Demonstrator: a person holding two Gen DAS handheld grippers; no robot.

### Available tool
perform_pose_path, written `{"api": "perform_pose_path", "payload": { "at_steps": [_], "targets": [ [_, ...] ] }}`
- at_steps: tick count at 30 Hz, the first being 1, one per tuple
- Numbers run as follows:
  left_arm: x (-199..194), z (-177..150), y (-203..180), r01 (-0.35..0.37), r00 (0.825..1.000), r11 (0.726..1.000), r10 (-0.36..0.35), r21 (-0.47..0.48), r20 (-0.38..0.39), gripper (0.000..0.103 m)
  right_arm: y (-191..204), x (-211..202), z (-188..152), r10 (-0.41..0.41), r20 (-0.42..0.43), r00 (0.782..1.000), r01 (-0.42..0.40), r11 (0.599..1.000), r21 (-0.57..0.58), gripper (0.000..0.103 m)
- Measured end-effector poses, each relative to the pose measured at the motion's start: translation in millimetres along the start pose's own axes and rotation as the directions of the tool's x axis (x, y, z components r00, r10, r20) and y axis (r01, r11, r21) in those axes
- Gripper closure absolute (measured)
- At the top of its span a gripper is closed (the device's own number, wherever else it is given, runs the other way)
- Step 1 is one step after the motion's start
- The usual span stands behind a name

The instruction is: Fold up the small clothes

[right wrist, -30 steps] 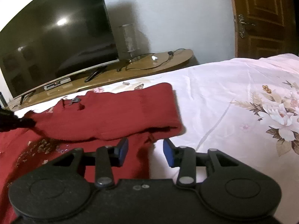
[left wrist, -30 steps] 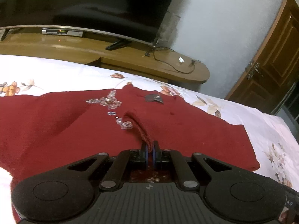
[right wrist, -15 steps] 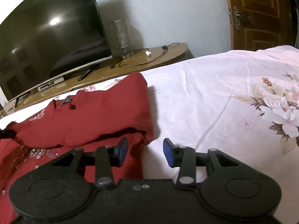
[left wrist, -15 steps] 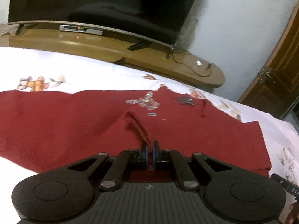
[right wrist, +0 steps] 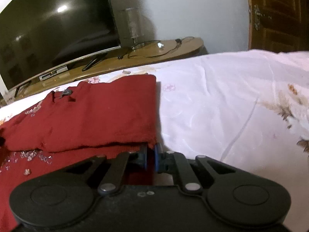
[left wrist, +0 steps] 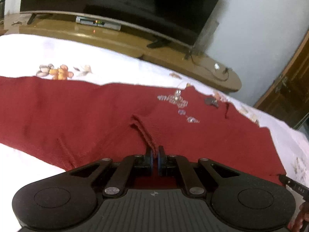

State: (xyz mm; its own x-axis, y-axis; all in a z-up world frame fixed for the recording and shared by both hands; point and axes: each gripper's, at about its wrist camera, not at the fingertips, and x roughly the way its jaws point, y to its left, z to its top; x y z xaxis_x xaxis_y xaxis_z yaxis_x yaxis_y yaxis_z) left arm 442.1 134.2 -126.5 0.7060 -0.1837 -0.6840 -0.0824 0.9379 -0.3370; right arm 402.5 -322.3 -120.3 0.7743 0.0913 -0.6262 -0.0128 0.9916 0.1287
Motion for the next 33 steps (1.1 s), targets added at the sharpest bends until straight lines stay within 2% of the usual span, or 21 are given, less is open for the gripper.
{"api": "perform_pose_path", "payload": {
  "at_steps": [1,3,5,7,8,10,12,15,19,22,23,24,25,26,28,29,31,33],
  "targets": [
    [-2,-1,0,-0.007,1.0,1.0,0.007,0.002,0.011,0.099,1,-4,0,0.001,0.013,1.0,-0.001,1.0,-0.011,0.095],
    [7,-7,2,-0.036,0.999,0.999,0.036,0.012,-0.02,0.099,2,-6,-1,-0.008,0.02,1.0,0.008,0.999,-0.041,0.095],
    [12,-13,2,-0.046,0.999,0.999,0.046,0.018,-0.025,0.099,1,5,-5,-0.024,-0.024,0.999,0.023,0.998,-0.054,0.094],
    [12,-14,0,-0.049,0.999,0.998,0.05,0.036,-0.018,0.099,-2,1,-2,0.006,-0.024,1.0,-0.007,0.999,-0.046,0.086],
    [12,-14,0,-0.047,0.999,0.998,0.048,0.034,-0.017,0.099,-6,-5,1,0.048,-0.009,0.999,-0.048,0.999,-0.024,0.081],
    [13,-15,1,-0.04,0.999,0.999,0.04,0.031,-0.012,0.099,-14,-23,2,0.101,0.08,0.992,-0.1,0.995,-0.011,0.066],
    [13,-16,3,-0.031,0.999,0.999,0.032,0.028,-0.003,0.099,-19,-31,3,0.132,0.131,0.983,-0.131,0.991,-0.018,0.059],
    [12,-18,5,-0.025,1.0,0.999,0.025,0.021,0.007,0.099,-28,-12,17,0.163,0.115,0.98,-0.167,0.985,0.029,0.06],
    [11,-18,5,-0.023,1.0,0.999,0.023,0.029,0.008,0.099,-47,38,42,0.203,0.074,0.976,-0.214,0.957,0.194,0.061],
    [10,-18,4,-0.023,1.0,0.999,0.022,0.034,0.008,0.099,-50,71,46,0.297,0.007,0.955,-0.287,0.918,0.274,0.063],
    [7,-18,4,-0.028,0.999,0.999,0.027,0.04,0.022,0.099,-49,74,46,0.299,0.01,0.954,-0.291,0.918,0.27,0.069],
    [3,-19,2,-0.038,0.998,0.998,0.035,0.045,0.05,0.099,-47,75,48,0.278,-0.002,0.961,-0.269,0.931,0.248,0.095],
    [-3,-19,0,-0.048,0.995,0.998,0.043,0.051,0.086,0.099,-44,73,50,0.247,-0.005,0.969,-0.24,0.945,0.221,0.095],
    [-8,-20,-3,-0.065,0.992,0.996,0.058,0.063,0.109,0.099,-40,63,51,0.226,0.039,0.973,-0.23,0.955,0.188,0.095],
    [-3,-24,-7,-0.111,0.99,0.989,0.102,0.094,0.096,0.099,-34,46,52,0.213,0.094,0.972,-0.225,0.965,0.132,0.095],
    [5,-26,-7,-0.12,0.991,0.988,0.115,0.092,0.064,0.099,-31,47,51,0.195,0.088,0.977,-0.203,0.974,0.104,0.095],
    [7,-28,-7,-0.127,0.99,0.988,0.121,0.088,0.078,0.099,-24,69,43,0.129,-0.009,0.992,-0.129,0.99,0.053,0.095],
    [6,-26,-7,-0.129,0.99,0.988,0.124,0.081,0.072,0.099,-24,71,41,0.129,0.017,0.991,-0.13,0.99,0.048,0.095]
  ]
}}
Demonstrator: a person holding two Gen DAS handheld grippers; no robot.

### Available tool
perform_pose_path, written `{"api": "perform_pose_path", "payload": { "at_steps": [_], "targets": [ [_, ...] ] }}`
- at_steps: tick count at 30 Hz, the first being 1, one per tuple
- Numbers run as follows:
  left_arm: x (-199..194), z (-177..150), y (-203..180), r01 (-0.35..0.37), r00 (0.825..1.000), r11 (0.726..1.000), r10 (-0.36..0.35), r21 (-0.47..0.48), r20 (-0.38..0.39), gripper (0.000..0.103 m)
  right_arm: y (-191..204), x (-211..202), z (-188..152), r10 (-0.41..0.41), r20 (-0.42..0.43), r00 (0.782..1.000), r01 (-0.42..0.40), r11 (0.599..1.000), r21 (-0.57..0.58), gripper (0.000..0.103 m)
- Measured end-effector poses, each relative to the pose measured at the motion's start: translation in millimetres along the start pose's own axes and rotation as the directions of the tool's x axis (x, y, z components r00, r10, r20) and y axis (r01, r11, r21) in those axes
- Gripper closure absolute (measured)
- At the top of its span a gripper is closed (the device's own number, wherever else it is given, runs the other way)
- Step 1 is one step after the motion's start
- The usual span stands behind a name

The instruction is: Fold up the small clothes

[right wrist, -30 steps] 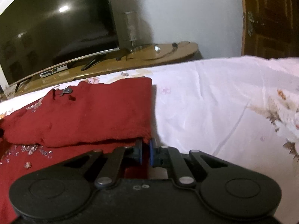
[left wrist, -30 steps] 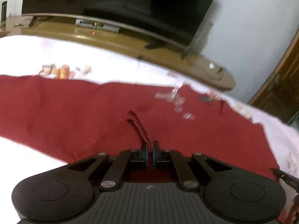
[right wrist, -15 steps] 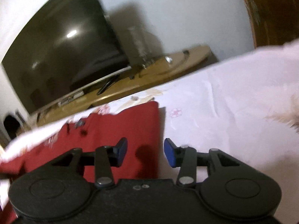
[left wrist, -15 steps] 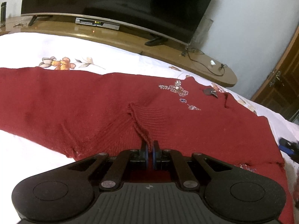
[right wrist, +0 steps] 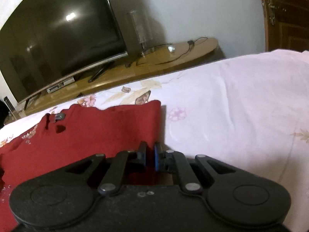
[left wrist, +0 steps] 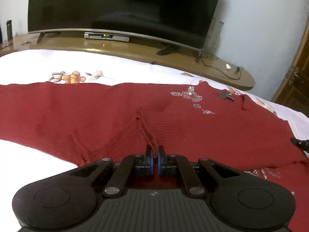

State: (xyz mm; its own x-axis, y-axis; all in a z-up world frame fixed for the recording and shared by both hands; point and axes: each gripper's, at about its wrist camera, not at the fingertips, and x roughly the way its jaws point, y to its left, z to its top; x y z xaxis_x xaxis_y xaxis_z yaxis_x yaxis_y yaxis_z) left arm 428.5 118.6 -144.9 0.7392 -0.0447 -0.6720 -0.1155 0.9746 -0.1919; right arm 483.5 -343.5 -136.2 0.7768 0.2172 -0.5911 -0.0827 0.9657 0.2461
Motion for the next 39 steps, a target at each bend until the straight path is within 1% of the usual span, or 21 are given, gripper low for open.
{"api": "perform_pose_path", "payload": {
  "at_steps": [2,3,4,6,8,10,12,14,15,16,19,20,21,22,23,24,30,33,35,38,39],
  "targets": [
    [-3,2,3,0.01,1.0,1.0,-0.01,-0.009,-0.007,0.099,1,-3,0,-0.001,0.0,1.0,0.001,1.0,-0.001,0.087],
    [-10,4,6,0.004,1.0,1.0,-0.004,-0.031,0.004,0.098,1,-8,1,-0.012,0.006,1.0,0.012,1.0,0.0,0.079],
    [-19,4,7,-0.015,0.999,0.999,0.017,-0.039,0.036,0.098,3,-15,1,-0.023,0.023,0.999,0.023,1.0,-0.001,0.076],
    [-37,6,6,-0.046,0.993,0.998,0.049,-0.035,0.11,0.098,5,-37,1,-0.018,0.085,0.996,0.019,1.0,-0.021,0.076],
    [-46,10,-3,-0.017,0.99,0.999,0.022,-0.042,0.143,0.099,11,-56,-2,0.0,0.114,0.993,0.007,0.998,-0.063,0.076],
    [-42,10,-22,0.021,0.991,1.0,-0.022,0.005,0.133,0.099,19,-71,-13,0.017,0.12,0.993,-0.004,0.994,-0.113,0.077],
    [-29,6,-43,0.035,0.994,0.997,-0.041,0.064,0.101,0.098,29,-68,-23,0.019,0.089,0.996,-0.005,0.987,-0.161,0.077],
    [-5,-2,-51,0.023,1.0,0.997,-0.023,0.077,0.006,0.098,35,-53,-35,-0.039,0.027,0.999,0.044,0.977,-0.21,0.08],
    [5,-8,-50,0.019,1.0,0.997,-0.018,0.07,-0.009,0.097,34,-47,-41,-0.069,0.014,0.998,0.071,0.974,-0.216,0.077],
    [4,-12,-46,0.029,0.999,0.998,-0.031,0.064,0.029,0.097,33,-48,-42,-0.066,0.027,0.997,0.07,0.977,-0.201,0.076],
    [-4,-10,-43,0.031,0.999,0.998,-0.032,0.056,0.01,0.095,30,-55,-37,-0.075,0.008,0.997,0.076,0.984,-0.159,0.072],
    [-10,-8,-43,0.008,1.0,0.998,-0.008,0.062,0.001,0.091,30,-63,-39,-0.071,0.013,0.997,0.072,0.986,-0.151,0.072],
    [-17,-8,-43,-0.023,1.0,0.997,0.023,0.07,0.011,0.064,31,-71,-40,-0.064,0.025,0.998,0.067,0.986,-0.153,0.072],
    [-24,-7,-41,-0.053,0.998,0.996,0.051,0.073,0.03,0.018,32,-78,-43,-0.058,0.037,0.998,0.063,0.985,-0.162,0.072],
    [-33,-8,-38,-0.09,0.994,0.993,0.085,0.072,0.062,0.006,34,-84,-46,-0.054,0.042,0.998,0.06,0.983,-0.171,0.072],
    [-41,-8,-37,-0.107,0.991,0.991,0.1,0.076,0.093,0.004,36,-90,-50,-0.047,0.04,0.998,0.053,0.983,-0.175,0.071],
    [-89,-5,0,-0.139,0.983,0.99,0.133,0.039,0.126,0.004,48,-120,-65,-0.003,0.038,0.999,0.008,0.991,-0.137,0.07],
    [-109,-5,36,-0.183,0.975,0.982,0.187,-0.037,0.121,0.004,55,-127,-68,0.011,0.035,0.999,-0.007,0.994,-0.105,0.07],
    [-112,-6,60,-0.215,0.968,0.973,0.224,-0.087,0.113,0.004,64,-131,-70,0.018,0.027,0.999,-0.016,0.996,-0.093,0.069],
    [-117,-10,103,-0.233,0.963,0.96,0.25,-0.153,0.102,0.005,82,-132,-71,0.019,0.023,1.0,-0.016,0.995,-0.102,0.068],
    [-120,-13,120,-0.235,0.962,0.955,0.255,-0.178,0.1,0.008,89,-132,-71,0.019,0.021,1.0,-0.017,0.995,-0.102,0.068]
  ]
}}
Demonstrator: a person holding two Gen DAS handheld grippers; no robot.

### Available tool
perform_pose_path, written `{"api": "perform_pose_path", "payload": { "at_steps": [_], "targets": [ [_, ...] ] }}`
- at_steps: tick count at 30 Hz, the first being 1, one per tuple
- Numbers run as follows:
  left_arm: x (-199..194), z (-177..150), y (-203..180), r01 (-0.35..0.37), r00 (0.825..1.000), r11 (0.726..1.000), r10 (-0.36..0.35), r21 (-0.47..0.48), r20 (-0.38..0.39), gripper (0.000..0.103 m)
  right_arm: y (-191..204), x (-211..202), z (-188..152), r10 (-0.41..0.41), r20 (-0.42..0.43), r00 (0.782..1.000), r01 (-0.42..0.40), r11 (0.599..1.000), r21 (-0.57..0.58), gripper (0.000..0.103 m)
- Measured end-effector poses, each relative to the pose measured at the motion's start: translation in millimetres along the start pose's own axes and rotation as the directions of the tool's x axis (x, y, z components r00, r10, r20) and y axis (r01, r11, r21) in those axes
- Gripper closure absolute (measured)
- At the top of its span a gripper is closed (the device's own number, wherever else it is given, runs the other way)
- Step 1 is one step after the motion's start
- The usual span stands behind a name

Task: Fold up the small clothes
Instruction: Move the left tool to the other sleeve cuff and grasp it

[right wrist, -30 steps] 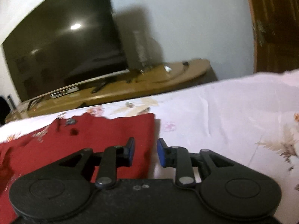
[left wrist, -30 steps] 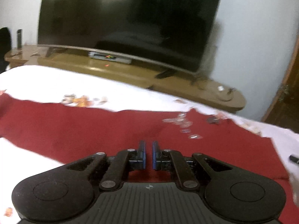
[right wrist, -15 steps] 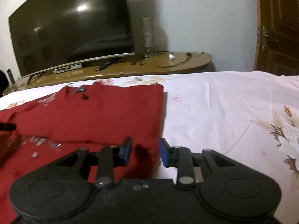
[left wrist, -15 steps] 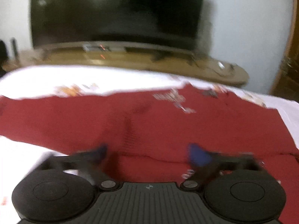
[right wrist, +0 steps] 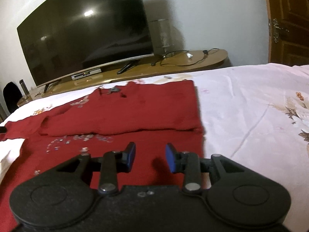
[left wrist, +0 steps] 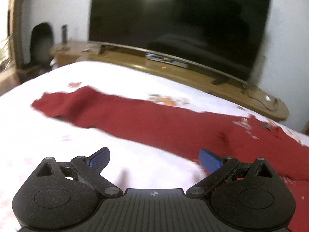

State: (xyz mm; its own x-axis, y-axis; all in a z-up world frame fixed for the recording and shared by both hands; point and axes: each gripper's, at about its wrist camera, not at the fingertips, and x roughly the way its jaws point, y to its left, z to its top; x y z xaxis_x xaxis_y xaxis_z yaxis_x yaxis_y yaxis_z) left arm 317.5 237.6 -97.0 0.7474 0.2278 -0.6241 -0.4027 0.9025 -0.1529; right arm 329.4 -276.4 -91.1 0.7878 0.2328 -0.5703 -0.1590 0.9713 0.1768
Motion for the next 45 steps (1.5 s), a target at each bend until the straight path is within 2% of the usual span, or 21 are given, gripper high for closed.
{"api": "perform_pose_path", "payload": {
  "at_steps": [1,3,8,10,12,14,18,22,25,26,30,32,35,40,45],
  "targets": [
    [3,2,19,-0.004,1.0,0.999,0.004,-0.035,-0.007,0.017,6,1,1,0.003,0.001,1.0,-0.003,1.0,0.004,0.068],
    [12,2,50,-0.018,0.999,0.994,0.015,-0.104,-0.029,0.027,22,4,4,0.009,0.005,1.0,-0.009,1.0,0.009,0.068],
    [41,11,132,-0.057,0.998,0.961,0.045,-0.27,-0.049,0.027,68,15,7,0.028,0.003,1.0,-0.028,1.0,0.003,0.068],
    [53,14,159,-0.045,0.998,0.942,0.03,-0.332,-0.05,0.027,91,20,6,0.042,-0.002,0.999,-0.042,0.999,-0.005,0.068],
    [69,18,184,-0.018,0.998,0.914,-0.005,-0.404,-0.056,0.028,110,25,6,0.054,-0.009,0.999,-0.054,0.998,-0.014,0.068],
    [84,19,208,0.051,0.996,0.866,-0.084,-0.498,-0.044,0.03,128,30,5,0.064,-0.017,0.998,-0.064,0.998,-0.023,0.068],
    [114,18,231,0.145,0.978,0.784,-0.205,-0.603,-0.032,0.046,160,38,4,0.079,-0.028,0.997,-0.08,0.995,-0.052,0.068],
    [140,14,238,0.195,0.967,0.728,-0.254,-0.657,0.006,0.057,179,44,6,0.079,-0.035,0.996,-0.082,0.994,-0.073,0.068],
    [152,16,242,0.207,0.964,0.707,-0.265,-0.676,0.018,0.066,186,43,8,0.072,-0.029,0.997,-0.074,0.994,-0.075,0.068],
    [156,16,242,0.21,0.963,0.705,-0.268,-0.677,0.02,0.068,187,43,9,0.069,-0.029,0.997,-0.07,0.995,-0.075,0.068],
    [170,16,240,0.184,0.968,0.728,-0.249,-0.661,-0.005,0.095,188,47,9,0.047,-0.039,0.998,-0.049,0.996,-0.069,0.068],
    [177,15,238,0.193,0.968,0.733,-0.25,-0.653,0.005,0.095,188,48,11,0.04,-0.039,0.998,-0.042,0.997,-0.059,0.068],
    [174,18,228,0.182,0.974,0.762,-0.224,-0.622,0.01,0.098,187,46,12,0.036,-0.03,0.999,-0.038,0.998,-0.055,0.068],
    [158,21,224,0.19,0.979,0.764,-0.191,-0.616,0.065,0.098,181,45,12,0.023,-0.032,0.999,-0.024,0.999,-0.045,0.068],
    [143,30,203,0.219,0.976,0.801,-0.188,-0.558,0.113,0.098,166,41,11,0.006,-0.03,1.0,-0.007,1.0,-0.014,0.068]
  ]
}}
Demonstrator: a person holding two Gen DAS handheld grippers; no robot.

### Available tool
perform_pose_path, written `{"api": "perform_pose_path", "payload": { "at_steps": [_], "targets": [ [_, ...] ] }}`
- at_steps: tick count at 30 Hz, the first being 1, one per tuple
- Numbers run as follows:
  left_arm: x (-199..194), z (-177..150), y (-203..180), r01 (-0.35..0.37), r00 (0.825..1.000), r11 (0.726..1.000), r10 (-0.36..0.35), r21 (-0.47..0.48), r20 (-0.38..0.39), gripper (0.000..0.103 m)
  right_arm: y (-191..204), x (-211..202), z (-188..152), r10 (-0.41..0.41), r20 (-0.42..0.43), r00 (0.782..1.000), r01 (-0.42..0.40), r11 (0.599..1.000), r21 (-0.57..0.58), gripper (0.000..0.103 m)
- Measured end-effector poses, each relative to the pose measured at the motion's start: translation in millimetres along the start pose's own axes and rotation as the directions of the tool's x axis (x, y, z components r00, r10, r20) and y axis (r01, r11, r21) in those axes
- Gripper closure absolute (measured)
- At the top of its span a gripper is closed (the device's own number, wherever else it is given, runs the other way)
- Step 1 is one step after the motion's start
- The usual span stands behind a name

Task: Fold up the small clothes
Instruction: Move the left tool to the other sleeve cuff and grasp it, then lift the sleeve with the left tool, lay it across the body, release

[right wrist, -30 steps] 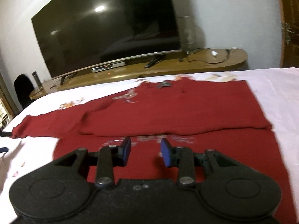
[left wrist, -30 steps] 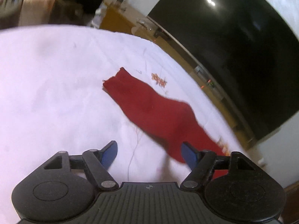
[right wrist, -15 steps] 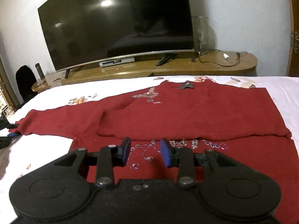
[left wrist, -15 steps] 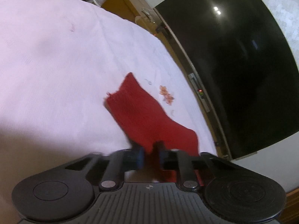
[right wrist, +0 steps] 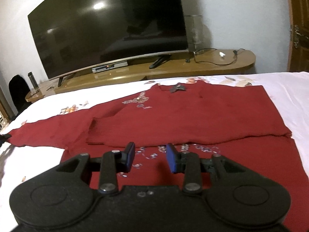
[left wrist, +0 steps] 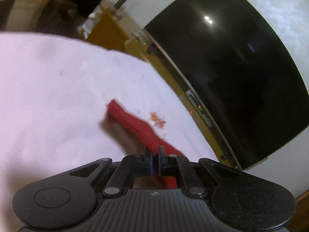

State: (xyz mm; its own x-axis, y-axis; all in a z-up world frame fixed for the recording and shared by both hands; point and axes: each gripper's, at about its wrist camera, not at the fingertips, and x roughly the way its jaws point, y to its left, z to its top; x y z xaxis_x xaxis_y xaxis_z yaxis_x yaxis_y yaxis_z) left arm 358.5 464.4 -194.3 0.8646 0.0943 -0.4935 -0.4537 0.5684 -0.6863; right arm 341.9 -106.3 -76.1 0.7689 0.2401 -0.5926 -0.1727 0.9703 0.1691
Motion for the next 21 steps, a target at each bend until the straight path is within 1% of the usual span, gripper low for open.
{"api": "perform_pose_path", "payload": {
  "at_steps": [1,3,4,6,7,9,11,13,14,16,18,20,21],
  "targets": [
    [-3,5,0,0.009,1.0,1.0,-0.009,-0.005,0.004,0.098,-3,-1,-1,-0.002,0.001,1.0,0.002,1.0,0.003,0.068],
    [-6,7,-8,0.012,1.0,1.0,-0.013,0.015,0.015,0.098,-9,-2,-2,-0.007,0.001,1.0,0.007,1.0,0.013,0.068],
    [-4,6,-12,0.01,1.0,1.0,-0.01,0.008,0.007,0.098,-12,-2,-3,-0.009,-0.001,1.0,0.009,1.0,0.018,0.068],
    [-6,4,-6,0.024,1.0,0.997,-0.025,-0.075,-0.01,0.098,-17,-5,-4,-0.013,-0.003,1.0,0.013,1.0,0.026,0.068],
    [-11,5,-1,0.03,1.0,0.996,-0.03,-0.088,0.001,0.098,-19,-7,-4,-0.015,-0.002,1.0,0.015,1.0,0.026,0.068],
    [-12,1,-1,0.014,1.0,0.997,-0.014,-0.074,0.009,0.098,-25,-11,-4,-0.017,0.003,1.0,0.017,0.999,0.028,0.068],
    [-7,0,0,-0.004,1.0,0.997,0.004,-0.072,0.001,0.098,-32,-15,-3,-0.024,0.007,1.0,0.024,0.999,0.026,0.067],
    [-2,2,-3,-0.044,0.999,0.997,0.043,-0.056,-0.007,0.098,-41,-18,-3,-0.038,0.011,0.999,0.038,0.999,0.033,0.067],
    [1,6,-9,-0.056,0.998,0.998,0.056,-0.032,-0.006,0.098,-45,-18,-3,-0.044,0.01,0.999,0.044,0.998,0.041,0.067],
    [-1,8,-19,-0.049,0.999,0.998,0.049,0.035,0.01,0.098,-52,-20,-5,-0.057,0.009,0.998,0.057,0.997,0.058,0.067],
    [-5,6,-45,-0.01,1.0,0.991,0.008,0.133,0.018,0.098,-58,-22,-7,-0.063,0.01,0.998,0.062,0.996,0.071,0.067],
    [-7,-2,-83,0.021,1.0,0.964,-0.025,0.267,0.012,0.098,-62,-22,-11,-0.065,0.008,0.998,0.064,0.995,0.081,0.066],
    [-6,-8,-101,0.041,0.999,0.949,-0.044,0.314,0.005,0.098,-63,-21,-12,-0.065,0.005,0.998,0.065,0.994,0.084,0.066]
  ]
}}
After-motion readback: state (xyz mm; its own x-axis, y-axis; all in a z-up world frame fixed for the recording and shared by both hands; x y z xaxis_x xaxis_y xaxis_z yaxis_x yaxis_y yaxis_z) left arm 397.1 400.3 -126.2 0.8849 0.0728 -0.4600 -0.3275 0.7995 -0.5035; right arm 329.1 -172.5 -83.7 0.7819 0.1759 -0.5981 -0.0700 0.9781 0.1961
